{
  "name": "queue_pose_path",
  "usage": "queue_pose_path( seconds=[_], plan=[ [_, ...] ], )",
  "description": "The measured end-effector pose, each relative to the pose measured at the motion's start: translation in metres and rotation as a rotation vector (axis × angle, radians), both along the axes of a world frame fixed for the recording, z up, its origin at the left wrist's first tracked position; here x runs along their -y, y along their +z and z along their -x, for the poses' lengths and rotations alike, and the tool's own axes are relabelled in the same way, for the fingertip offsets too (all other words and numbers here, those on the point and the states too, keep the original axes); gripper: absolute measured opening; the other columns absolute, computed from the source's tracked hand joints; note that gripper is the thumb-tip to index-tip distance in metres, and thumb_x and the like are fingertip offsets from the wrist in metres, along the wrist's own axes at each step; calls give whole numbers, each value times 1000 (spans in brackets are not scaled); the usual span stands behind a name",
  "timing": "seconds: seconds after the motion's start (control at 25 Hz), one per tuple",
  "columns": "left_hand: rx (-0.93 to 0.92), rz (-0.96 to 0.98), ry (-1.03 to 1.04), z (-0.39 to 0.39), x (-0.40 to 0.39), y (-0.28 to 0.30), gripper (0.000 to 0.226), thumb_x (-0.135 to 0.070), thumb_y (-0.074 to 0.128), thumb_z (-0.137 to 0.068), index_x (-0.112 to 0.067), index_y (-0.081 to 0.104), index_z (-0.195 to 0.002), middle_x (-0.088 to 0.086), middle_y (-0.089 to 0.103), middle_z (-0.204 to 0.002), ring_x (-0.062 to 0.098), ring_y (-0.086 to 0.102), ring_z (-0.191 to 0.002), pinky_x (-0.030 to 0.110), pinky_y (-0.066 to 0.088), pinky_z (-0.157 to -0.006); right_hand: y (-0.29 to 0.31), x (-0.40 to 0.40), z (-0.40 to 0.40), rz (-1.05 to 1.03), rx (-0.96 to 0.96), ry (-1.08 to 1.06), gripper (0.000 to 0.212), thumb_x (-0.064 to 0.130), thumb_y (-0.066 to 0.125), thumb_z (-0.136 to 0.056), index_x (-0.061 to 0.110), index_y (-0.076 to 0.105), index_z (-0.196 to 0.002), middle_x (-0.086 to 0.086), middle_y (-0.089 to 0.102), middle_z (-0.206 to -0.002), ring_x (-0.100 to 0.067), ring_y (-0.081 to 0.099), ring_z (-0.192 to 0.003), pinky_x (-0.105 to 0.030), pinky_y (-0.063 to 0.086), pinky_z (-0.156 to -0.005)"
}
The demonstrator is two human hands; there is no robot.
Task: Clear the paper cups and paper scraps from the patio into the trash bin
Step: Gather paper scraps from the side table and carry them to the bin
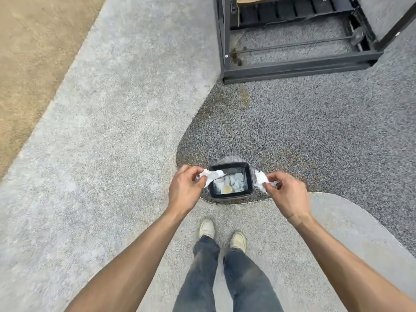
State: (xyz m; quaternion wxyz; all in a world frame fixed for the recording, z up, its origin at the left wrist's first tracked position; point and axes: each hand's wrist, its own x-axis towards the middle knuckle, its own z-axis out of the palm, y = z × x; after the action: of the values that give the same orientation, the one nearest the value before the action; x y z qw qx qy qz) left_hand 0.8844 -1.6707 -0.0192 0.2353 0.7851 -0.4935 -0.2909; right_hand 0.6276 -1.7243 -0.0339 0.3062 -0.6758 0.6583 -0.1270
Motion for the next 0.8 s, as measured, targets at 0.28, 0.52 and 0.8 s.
queue_pose_path(
  seconds=[0.28,0.52,0.8],
  plan=[
    [37,-240,-90,-20,43,-158,22,-27,67,-89,-18,68,-108,-4,61,-94,13,59,-76,30,51,-65,-151,38,-27,-169,-69,-15,24,21,70,-85,22,66,-108,1,67,-107,3,55,-63,-12,38,-53],
    [103,-430,-112,-15,76,-316,13,-29,63,-90,-24,67,-101,0,70,-91,20,63,-76,27,46,-59,-304,65,-51,-288,-230,59,23,20,67,-87,21,65,-110,-1,68,-107,-12,62,-72,-13,42,-53],
    [181,-526,-192,1,101,-418,19,-34,59,-90,-27,65,-106,2,72,-96,26,66,-85,32,53,-66,-402,80,-67,-316,-246,68,22,20,68,-86,24,64,-107,-3,68,-108,-20,64,-79,-30,55,-73]
  ],
)
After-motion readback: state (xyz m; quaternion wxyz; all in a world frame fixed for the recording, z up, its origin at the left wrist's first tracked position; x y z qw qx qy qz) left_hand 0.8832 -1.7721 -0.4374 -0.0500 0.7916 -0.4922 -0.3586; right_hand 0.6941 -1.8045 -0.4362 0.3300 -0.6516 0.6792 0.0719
